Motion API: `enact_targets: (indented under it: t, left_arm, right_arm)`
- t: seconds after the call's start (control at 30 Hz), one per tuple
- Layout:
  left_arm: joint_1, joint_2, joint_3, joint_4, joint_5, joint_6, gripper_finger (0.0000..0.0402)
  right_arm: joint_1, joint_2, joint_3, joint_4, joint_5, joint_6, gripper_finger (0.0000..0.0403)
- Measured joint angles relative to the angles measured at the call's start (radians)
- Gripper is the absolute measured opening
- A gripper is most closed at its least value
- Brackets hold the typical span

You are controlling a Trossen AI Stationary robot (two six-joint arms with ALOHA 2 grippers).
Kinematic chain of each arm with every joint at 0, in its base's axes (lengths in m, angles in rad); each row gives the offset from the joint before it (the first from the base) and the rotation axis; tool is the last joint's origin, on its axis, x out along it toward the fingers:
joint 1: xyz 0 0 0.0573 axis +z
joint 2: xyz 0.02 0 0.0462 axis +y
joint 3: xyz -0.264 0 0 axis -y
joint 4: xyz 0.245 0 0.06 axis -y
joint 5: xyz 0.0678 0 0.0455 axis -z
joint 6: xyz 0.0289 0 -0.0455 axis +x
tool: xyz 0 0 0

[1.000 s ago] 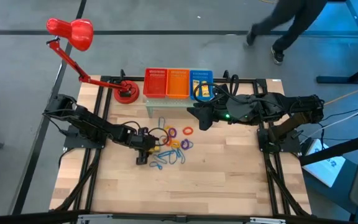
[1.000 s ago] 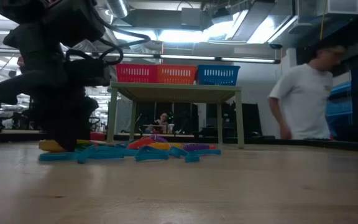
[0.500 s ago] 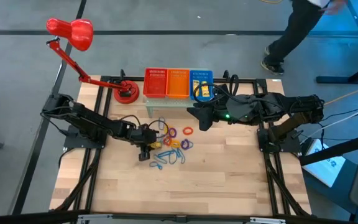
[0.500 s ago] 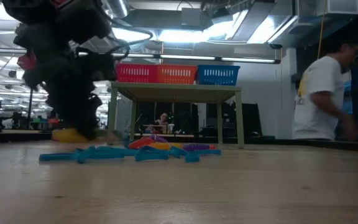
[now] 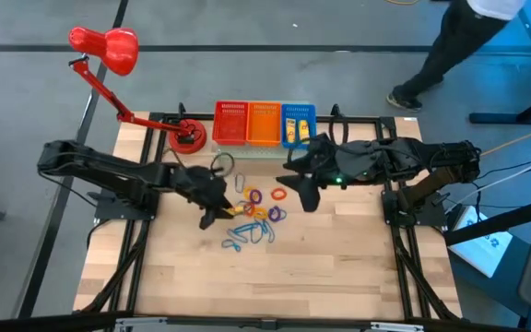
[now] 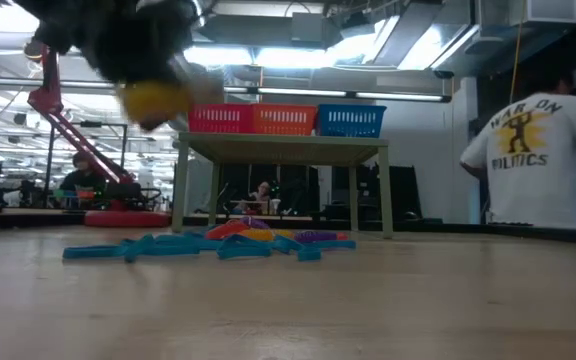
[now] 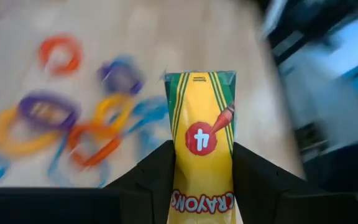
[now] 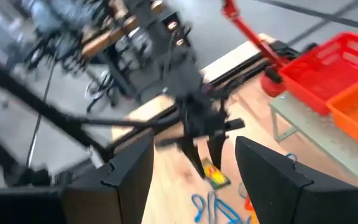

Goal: Pick & Place Office Desk Supplies
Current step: Put the yellow crayon box into the blue bin on the shelf

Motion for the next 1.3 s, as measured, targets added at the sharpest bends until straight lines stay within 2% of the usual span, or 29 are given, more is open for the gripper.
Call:
enact_targets:
  t: [0.1,0.23,0.33,0.47,0.83,1.07,1.3]
  left_arm:
    - [0.023,-0.063,0.000,0.099,0.085,-0.086,0.0141]
    - [0.048,-0.112,0.002,0.271,0.182,-0.220,0.0141]
    - [0.055,-0.112,0.039,0.348,0.204,-0.295,0.0141]
    - [0.056,-0.078,0.131,0.353,0.224,-0.303,0.0141]
    - [0.055,0.023,0.309,0.347,0.287,-0.303,0.0141]
    - [0.055,0.063,0.337,0.346,0.313,-0.310,0.0141]
    - [0.055,0.084,0.352,0.346,0.338,-0.313,0.0141]
  right_arm:
    - [0.011,0.001,0.000,0.000,-0.080,-0.156,0.0229]
    - [0.024,0.008,0.000,-0.001,-0.125,-0.342,0.0229]
    - [0.025,0.014,0.001,0.014,-0.127,-0.475,0.0229]
    - [0.022,0.041,0.001,0.052,-0.128,-0.596,0.0229]
    - [0.002,0.095,0.001,0.144,-0.228,-0.594,0.0229]
    - [-0.024,0.095,0.001,0.179,-0.231,-0.612,0.0229]
    - [-0.038,0.143,0.001,0.181,-0.330,-0.615,0.0229]
